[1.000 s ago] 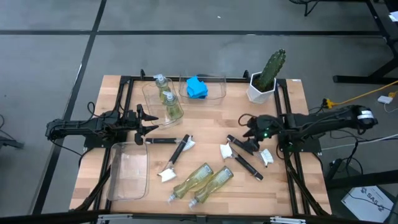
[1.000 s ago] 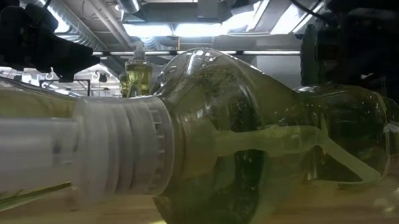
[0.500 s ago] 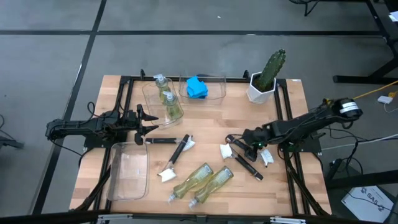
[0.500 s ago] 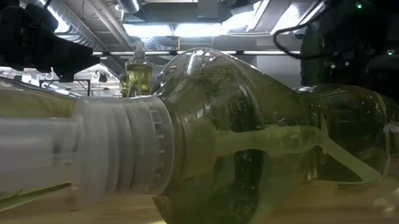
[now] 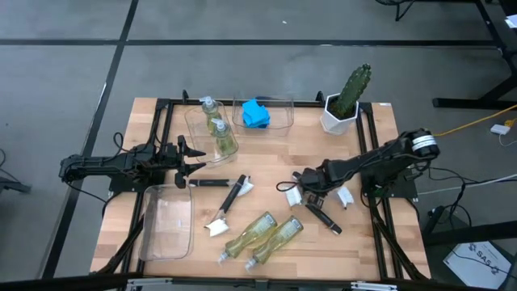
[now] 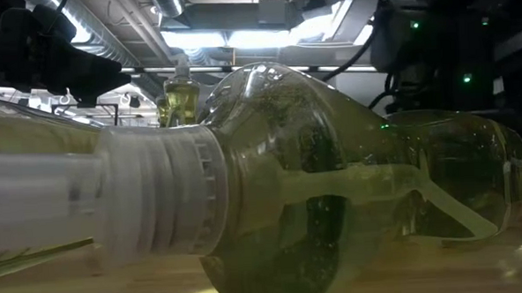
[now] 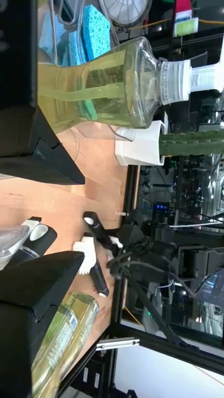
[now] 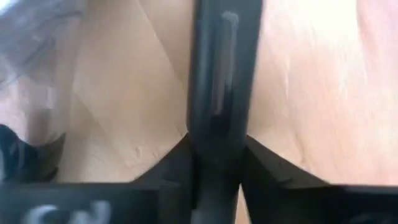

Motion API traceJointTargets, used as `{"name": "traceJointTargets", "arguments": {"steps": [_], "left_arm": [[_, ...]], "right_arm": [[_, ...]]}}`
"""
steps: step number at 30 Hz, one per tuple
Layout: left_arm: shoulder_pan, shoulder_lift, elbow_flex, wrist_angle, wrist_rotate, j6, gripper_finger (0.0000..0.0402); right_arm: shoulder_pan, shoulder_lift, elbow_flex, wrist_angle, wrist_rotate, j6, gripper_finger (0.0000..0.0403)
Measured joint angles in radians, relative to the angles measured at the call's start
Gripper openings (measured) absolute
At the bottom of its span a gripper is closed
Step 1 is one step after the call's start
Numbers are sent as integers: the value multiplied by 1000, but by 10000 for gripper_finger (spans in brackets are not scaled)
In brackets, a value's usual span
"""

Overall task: Pick & Place Kitchen Sink Supplies
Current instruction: Move the dish brush from right to left

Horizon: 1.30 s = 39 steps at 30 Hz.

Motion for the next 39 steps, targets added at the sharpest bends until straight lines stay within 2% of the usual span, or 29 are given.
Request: {"name": "traceJointTargets", "arguments": {"steps": [5,12,16,20,24,28,33,39], "left_arm": [[0,0,0,0,0,0,180],[0,0,0,0,0,0,180],[0,0,0,0,0,0,180],[0,0,0,0,0,0,180],[0,0,0,0,0,0,180],[0,0,0,0,0,0,180],[0,0,0,0,0,0,180],[0,0,0,0,0,0,180]], "right_arm": [[-13,-18,18,3,12,-26,86],[-42,-156,91,29,15,-133,86],[-45,-220,132,191,-13,-290,86],[-45,-227,166,457,-67,-480,86],[-45,-195,173,715,-167,-673,86],[-45,-142,173,906,-243,-799,86],[-45,-23,173,1067,-291,-836,86],[-54,138,173,1313,-295,-809,86]]}}
